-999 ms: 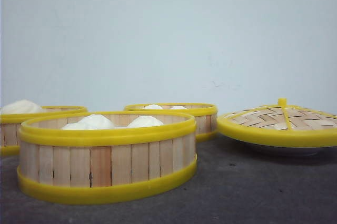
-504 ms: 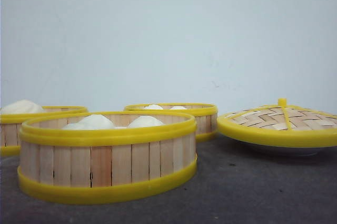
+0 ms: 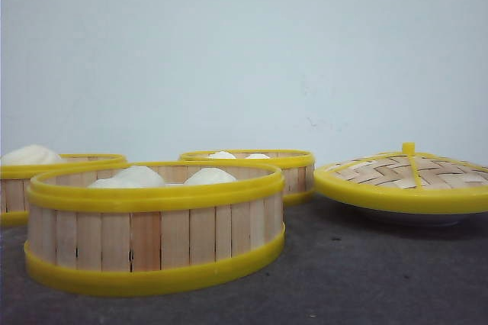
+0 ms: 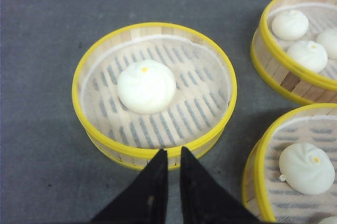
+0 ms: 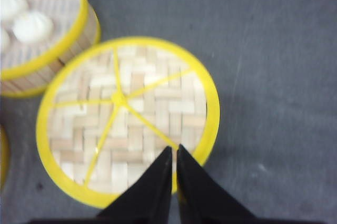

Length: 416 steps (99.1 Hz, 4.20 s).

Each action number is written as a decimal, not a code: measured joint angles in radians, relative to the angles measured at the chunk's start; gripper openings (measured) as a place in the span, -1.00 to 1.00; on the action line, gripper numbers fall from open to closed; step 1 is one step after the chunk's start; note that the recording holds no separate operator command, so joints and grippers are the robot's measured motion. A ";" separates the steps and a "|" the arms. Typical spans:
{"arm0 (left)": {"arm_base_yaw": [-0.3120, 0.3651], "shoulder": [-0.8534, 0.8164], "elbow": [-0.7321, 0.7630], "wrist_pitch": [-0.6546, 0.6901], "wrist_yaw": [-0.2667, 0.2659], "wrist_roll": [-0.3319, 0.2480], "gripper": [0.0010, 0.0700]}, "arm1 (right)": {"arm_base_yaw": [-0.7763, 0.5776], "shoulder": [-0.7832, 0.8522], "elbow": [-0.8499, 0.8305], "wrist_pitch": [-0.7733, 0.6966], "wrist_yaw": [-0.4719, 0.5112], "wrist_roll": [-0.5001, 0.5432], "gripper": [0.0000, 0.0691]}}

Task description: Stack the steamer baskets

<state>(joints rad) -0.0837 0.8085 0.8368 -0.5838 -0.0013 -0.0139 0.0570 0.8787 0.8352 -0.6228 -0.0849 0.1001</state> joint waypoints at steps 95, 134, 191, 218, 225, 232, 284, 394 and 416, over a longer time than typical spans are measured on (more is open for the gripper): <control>0.000 0.010 0.000 -0.017 0.000 -0.004 0.44 | 0.104 0.384 0.232 0.112 -0.103 0.010 0.75; 0.000 0.010 0.000 -0.017 0.000 -0.004 0.44 | 0.196 0.975 0.768 0.035 -0.095 0.000 0.75; 0.000 0.010 0.000 -0.016 0.000 -0.004 0.44 | 0.251 1.362 1.096 -0.013 0.006 -0.026 0.56; 0.000 0.010 0.000 -0.015 0.000 -0.004 0.44 | 0.251 1.386 1.099 0.005 0.007 -0.025 -0.12; 0.000 0.010 0.000 -0.013 0.000 -0.004 0.44 | 0.252 1.395 1.100 0.011 0.006 -0.024 -0.41; 0.000 0.010 0.000 -0.014 0.000 -0.004 0.44 | 0.254 1.402 1.100 0.023 0.001 -0.018 -0.65; 0.000 0.010 0.000 -0.013 0.000 -0.004 0.44 | 0.265 1.424 1.162 0.050 0.015 0.047 -0.93; 0.000 0.010 0.000 -0.016 0.000 -0.001 0.44 | 0.412 1.287 1.683 -0.729 0.076 0.068 -0.93; 0.000 0.010 0.000 -0.018 -0.001 0.000 0.44 | 0.486 1.103 1.584 -0.729 0.142 0.072 -0.93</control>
<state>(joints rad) -0.0834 0.8181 0.8368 -0.6018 -0.0021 -0.0143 0.5434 1.9820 2.4187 -1.3518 0.0570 0.1722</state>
